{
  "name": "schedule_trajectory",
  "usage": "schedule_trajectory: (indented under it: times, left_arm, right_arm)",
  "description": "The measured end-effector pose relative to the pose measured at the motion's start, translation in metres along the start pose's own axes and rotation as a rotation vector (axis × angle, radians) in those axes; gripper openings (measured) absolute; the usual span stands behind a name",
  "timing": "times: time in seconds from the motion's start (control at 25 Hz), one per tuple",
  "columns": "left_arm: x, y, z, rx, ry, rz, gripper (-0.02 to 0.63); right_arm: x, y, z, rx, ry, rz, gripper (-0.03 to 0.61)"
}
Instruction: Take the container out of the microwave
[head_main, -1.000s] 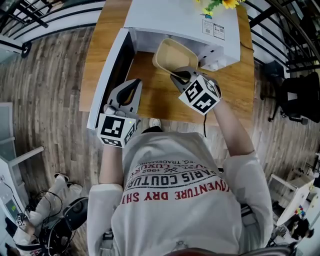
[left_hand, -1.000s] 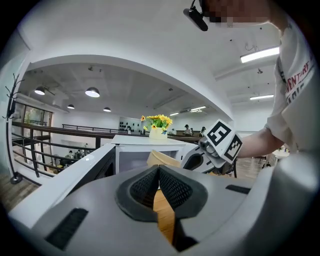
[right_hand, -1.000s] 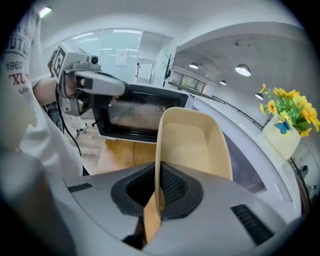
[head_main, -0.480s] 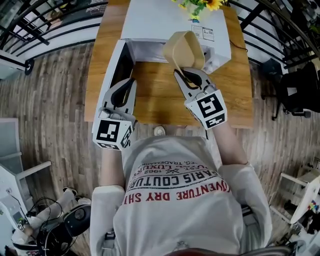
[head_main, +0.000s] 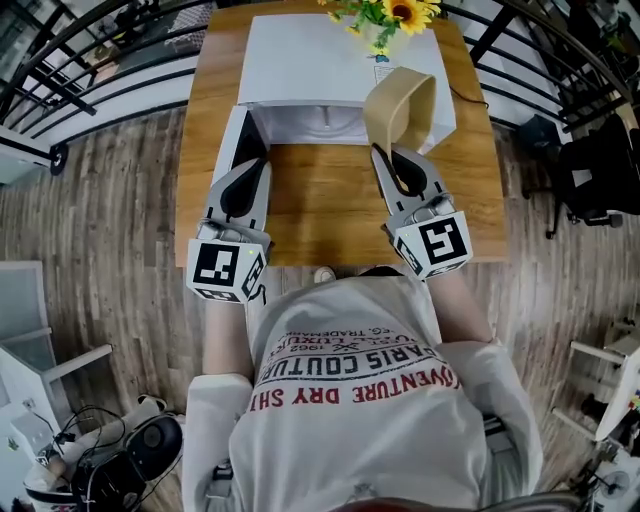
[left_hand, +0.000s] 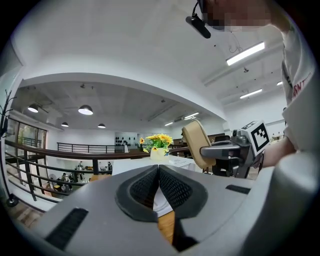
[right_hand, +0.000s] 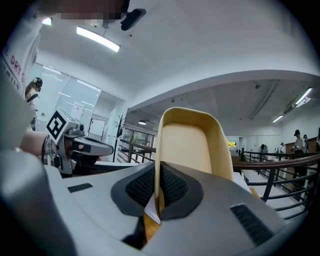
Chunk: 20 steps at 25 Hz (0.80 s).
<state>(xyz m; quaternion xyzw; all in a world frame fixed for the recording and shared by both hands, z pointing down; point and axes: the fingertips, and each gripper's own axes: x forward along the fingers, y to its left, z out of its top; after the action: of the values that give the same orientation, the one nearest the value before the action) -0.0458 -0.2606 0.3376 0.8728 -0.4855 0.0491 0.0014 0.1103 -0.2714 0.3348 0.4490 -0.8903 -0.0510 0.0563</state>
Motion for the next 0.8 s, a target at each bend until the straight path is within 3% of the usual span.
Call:
schedule_trajectory:
  times: [0.36, 0.8]
  left_arm:
    - [0.013, 0.005, 0.002, 0.004, -0.017, -0.005, 0.017]
    - [0.023, 0.005, 0.008, 0.032, -0.016, -0.027, 0.017]
  right_arm:
    - [0.012, -0.008, 0.005, -0.022, -0.049, -0.015, 0.029]
    - [0.020, -0.013, 0.000, 0.003, -0.027, -0.031, 0.029]
